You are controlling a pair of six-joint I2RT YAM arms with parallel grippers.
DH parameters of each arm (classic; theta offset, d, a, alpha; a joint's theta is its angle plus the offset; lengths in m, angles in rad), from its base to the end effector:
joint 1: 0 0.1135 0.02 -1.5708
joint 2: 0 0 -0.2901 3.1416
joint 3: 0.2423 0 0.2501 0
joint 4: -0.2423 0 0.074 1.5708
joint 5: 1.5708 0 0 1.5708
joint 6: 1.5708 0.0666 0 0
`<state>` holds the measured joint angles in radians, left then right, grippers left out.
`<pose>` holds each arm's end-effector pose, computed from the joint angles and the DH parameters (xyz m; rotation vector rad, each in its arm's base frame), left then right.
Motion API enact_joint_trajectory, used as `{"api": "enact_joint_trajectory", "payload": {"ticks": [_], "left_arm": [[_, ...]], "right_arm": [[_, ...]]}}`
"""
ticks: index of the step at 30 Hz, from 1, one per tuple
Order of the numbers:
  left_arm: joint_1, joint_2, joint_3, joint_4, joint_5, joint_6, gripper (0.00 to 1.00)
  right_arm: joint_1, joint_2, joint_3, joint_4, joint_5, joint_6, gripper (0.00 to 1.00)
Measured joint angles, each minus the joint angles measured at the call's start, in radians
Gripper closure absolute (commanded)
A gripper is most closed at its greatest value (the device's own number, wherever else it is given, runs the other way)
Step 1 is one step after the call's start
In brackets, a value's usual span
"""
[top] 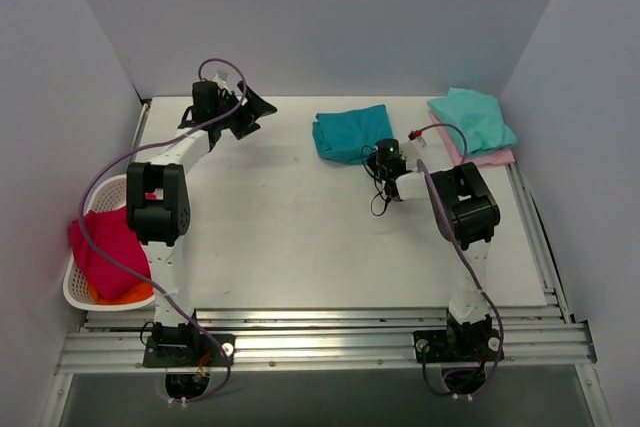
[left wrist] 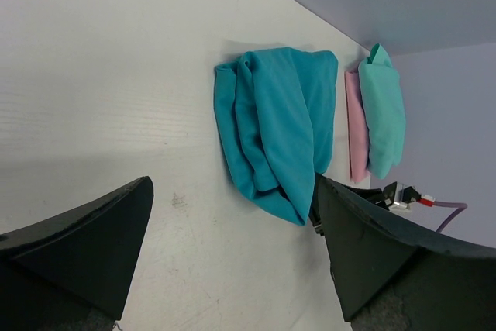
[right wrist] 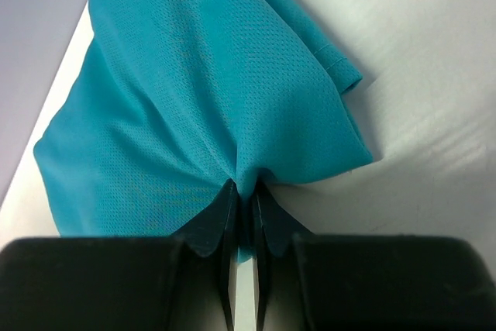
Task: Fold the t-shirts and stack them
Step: Put the neatly folded tshirt into the corner of the board with the right arm
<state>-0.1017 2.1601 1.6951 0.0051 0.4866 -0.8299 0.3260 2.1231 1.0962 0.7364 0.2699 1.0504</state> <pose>0.5382 -0.0862 0.2405 -0.4499 2.0978 -1.0613 0.4619 0.1374 0.1442 0.8532 1.7093 0.6998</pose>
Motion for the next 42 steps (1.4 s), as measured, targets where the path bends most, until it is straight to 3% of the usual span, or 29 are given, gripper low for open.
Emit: {"api": "enact_joint_trajectory", "payload": {"ticks": [6, 12, 20, 32, 39, 42], "left_arm": [[0.000, 0.000, -0.009, 0.007, 0.009, -0.003, 0.03], [0.000, 0.000, -0.019, 0.012, 0.023, -0.009, 0.04], [0.014, -0.003, -0.041, 0.042, 0.050, -0.030, 0.04], [0.034, -0.015, -0.067, 0.070, 0.072, -0.055, 0.03], [0.043, -0.017, -0.068, 0.089, 0.082, -0.069, 0.03], [0.046, -0.017, -0.068, 0.095, 0.087, -0.075, 0.03]], "right_arm": [[-0.032, 0.005, 0.209, -0.256, 0.002, -0.085, 1.00], [-0.083, 0.019, 0.488, -0.411, 0.011, -0.192, 1.00], [-0.156, 0.103, 0.739, -0.521, 0.021, -0.311, 1.00], [-0.256, 0.362, 1.086, -0.647, -0.039, -0.434, 1.00], [-0.281, 0.381, 1.163, -0.664, -0.089, -0.476, 1.00], [-0.278, 0.342, 1.052, -0.606, -0.121, -0.466, 1.00]]}}
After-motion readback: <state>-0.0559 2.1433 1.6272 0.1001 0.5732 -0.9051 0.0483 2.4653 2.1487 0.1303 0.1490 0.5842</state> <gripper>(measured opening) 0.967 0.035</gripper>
